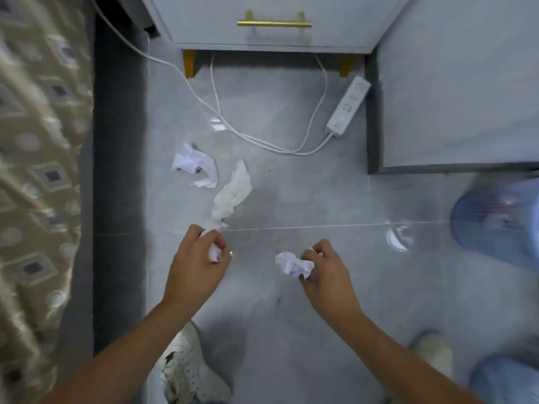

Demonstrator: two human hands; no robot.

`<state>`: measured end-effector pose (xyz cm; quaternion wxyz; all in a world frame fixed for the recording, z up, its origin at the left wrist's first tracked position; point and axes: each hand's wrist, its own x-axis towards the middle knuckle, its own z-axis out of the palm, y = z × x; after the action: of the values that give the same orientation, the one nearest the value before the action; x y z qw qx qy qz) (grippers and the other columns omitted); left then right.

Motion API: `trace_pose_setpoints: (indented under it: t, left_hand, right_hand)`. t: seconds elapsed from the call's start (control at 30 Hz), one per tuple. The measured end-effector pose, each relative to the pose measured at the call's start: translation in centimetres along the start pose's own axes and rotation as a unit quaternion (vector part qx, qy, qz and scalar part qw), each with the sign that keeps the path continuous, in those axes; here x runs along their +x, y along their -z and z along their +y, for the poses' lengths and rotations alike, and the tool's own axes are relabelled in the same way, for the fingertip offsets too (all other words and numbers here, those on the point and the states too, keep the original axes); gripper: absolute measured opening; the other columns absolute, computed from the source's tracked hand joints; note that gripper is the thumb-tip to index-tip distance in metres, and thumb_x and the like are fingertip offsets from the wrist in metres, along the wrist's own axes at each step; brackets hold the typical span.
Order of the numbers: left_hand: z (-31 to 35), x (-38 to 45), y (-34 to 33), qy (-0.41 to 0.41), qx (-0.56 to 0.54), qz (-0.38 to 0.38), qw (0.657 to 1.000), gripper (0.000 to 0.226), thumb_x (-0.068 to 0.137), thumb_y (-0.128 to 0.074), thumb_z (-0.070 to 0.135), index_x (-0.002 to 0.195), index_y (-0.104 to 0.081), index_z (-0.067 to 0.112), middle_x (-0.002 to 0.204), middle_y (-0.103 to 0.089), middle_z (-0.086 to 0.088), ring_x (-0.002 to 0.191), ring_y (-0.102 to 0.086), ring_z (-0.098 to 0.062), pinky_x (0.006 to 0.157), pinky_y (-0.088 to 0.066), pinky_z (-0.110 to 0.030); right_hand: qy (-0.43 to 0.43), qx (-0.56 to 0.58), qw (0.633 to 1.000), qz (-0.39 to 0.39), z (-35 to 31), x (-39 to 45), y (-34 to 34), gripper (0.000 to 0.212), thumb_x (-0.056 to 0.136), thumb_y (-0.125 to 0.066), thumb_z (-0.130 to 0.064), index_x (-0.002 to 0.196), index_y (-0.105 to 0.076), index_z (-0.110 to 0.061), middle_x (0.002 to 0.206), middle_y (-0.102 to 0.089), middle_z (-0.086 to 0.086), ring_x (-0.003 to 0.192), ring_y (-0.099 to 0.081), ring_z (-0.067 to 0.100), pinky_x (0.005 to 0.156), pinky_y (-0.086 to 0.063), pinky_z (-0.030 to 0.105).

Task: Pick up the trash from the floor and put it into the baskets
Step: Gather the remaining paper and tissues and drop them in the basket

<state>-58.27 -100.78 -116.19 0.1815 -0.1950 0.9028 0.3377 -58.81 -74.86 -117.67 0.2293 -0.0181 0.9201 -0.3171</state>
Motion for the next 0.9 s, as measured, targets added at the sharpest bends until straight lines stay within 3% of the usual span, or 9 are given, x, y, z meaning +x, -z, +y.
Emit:
trace_pose_setpoints:
  t: [0.1,0.17,0.27,0.43,0.57,0.67,0.73,0.8,0.9]
  left_hand:
    - [8.1,-5.4,-0.5,-0.039,-0.020,-0.054,0.998,0.022,0.085,-0.077,0.019,0.081,-0.062,0.034,0.098,-0.051,0.010,0.081,-0.061,-0.006,0.067,-0.050,-0.031]
    - [14.3,-8.2,-1.2,-0.090,-0.036,-0.094,0.991,0.031,0.077,-0.085,0.015,0.082,-0.064,0.037,0.100,-0.051,0.011,0.085,-0.062,-0.005,0.067,-0.046,-0.021]
    - [22.4,-12.0,-3.5,-0.152,-0.066,-0.163,0.973,0.042,0.065,-0.094,0.012,0.088,-0.069,0.037,0.108,-0.051,0.009,0.095,-0.060,-0.006,0.070,-0.045,-0.002]
    - [33.3,-18.4,-11.0,-0.215,-0.110,-0.292,0.925,0.039,0.062,-0.087,0.033,0.094,-0.066,0.044,0.118,-0.045,0.018,0.094,-0.065,-0.001,0.070,-0.059,-0.022]
    - [40.1,-24.9,-20.5,-0.274,-0.073,-0.371,0.884,0.039,0.067,-0.087,0.028,0.095,-0.064,0.042,0.116,-0.041,0.025,0.099,-0.061,0.001,0.078,-0.051,-0.014]
    - [43.6,-29.8,-28.1,-0.293,-0.036,-0.394,0.870,0.029,0.072,-0.079,0.031,0.096,-0.064,0.038,0.115,-0.043,0.018,0.100,-0.059,-0.004,0.079,-0.051,-0.021]
    - [45.0,-32.6,-32.9,-0.278,-0.010,-0.433,0.857,0.037,0.077,-0.080,0.032,0.110,-0.065,0.039,0.119,-0.039,0.014,0.105,-0.061,-0.011,0.083,-0.051,-0.022]
    - [45.6,-34.7,-36.9,-0.254,0.019,-0.497,0.829,0.074,0.075,-0.083,0.039,0.141,-0.048,0.043,0.142,-0.030,0.009,0.127,-0.054,-0.021,0.099,-0.051,-0.030]
    - [46.0,-35.8,-39.6,-0.216,0.099,-0.568,0.788,0.125,0.071,-0.085,0.053,0.157,0.005,0.049,0.168,0.009,0.000,0.154,-0.018,-0.027,0.117,-0.038,-0.045]
  right_hand:
    - [-0.085,0.019,0.995,0.051,1.4,-6.3,7.7,0.021,0.078,-0.065,-0.002,0.067,-0.053,-0.016,0.087,-0.044,-0.003,0.063,-0.049,0.014,0.057,-0.039,0.024]
    - [-0.159,0.031,0.982,0.102,3.6,-10.8,13.2,0.019,0.079,-0.066,-0.006,0.067,-0.056,-0.016,0.086,-0.047,-0.002,0.064,-0.052,0.015,0.059,-0.044,0.032]
    - [-0.302,0.078,0.931,0.189,7.3,-18.4,20.7,0.024,0.078,-0.070,-0.008,0.069,-0.055,-0.024,0.086,-0.050,-0.006,0.066,-0.054,0.006,0.061,-0.041,0.022]
    - [-0.444,0.149,0.819,0.330,16.2,-29.2,28.7,0.023,0.088,-0.071,-0.010,0.073,-0.059,-0.024,0.088,-0.057,0.005,0.073,-0.060,0.009,0.061,-0.041,0.017]
    - [-0.537,0.195,0.748,0.337,24.6,-35.8,30.5,0.013,0.092,-0.066,-0.011,0.079,-0.063,-0.013,0.085,-0.062,0.014,0.063,-0.060,0.013,0.048,-0.044,0.012]
    - [-0.575,0.216,0.726,0.309,30.1,-38.9,29.7,0.023,0.087,-0.065,-0.006,0.066,-0.058,-0.011,0.055,-0.056,0.005,0.048,-0.051,0.011,0.047,-0.039,0.023]
    - [-0.585,0.245,0.711,0.304,32.9,-40.2,29.5,0.021,0.084,-0.066,-0.003,0.067,-0.059,-0.014,0.056,-0.058,0.005,0.055,-0.057,0.022,0.050,-0.051,0.030]
    - [-0.584,0.301,0.687,0.310,34.8,-40.9,29.4,0.010,0.087,-0.068,-0.004,0.094,-0.067,-0.010,0.081,-0.067,0.011,0.075,-0.067,0.031,0.065,-0.064,0.049]
    - [-0.601,0.364,0.652,0.285,36.4,-42.4,29.1,0.040,0.095,-0.068,-0.016,0.132,-0.057,-0.025,0.122,-0.052,0.010,0.105,-0.060,0.032,0.076,-0.063,0.053]
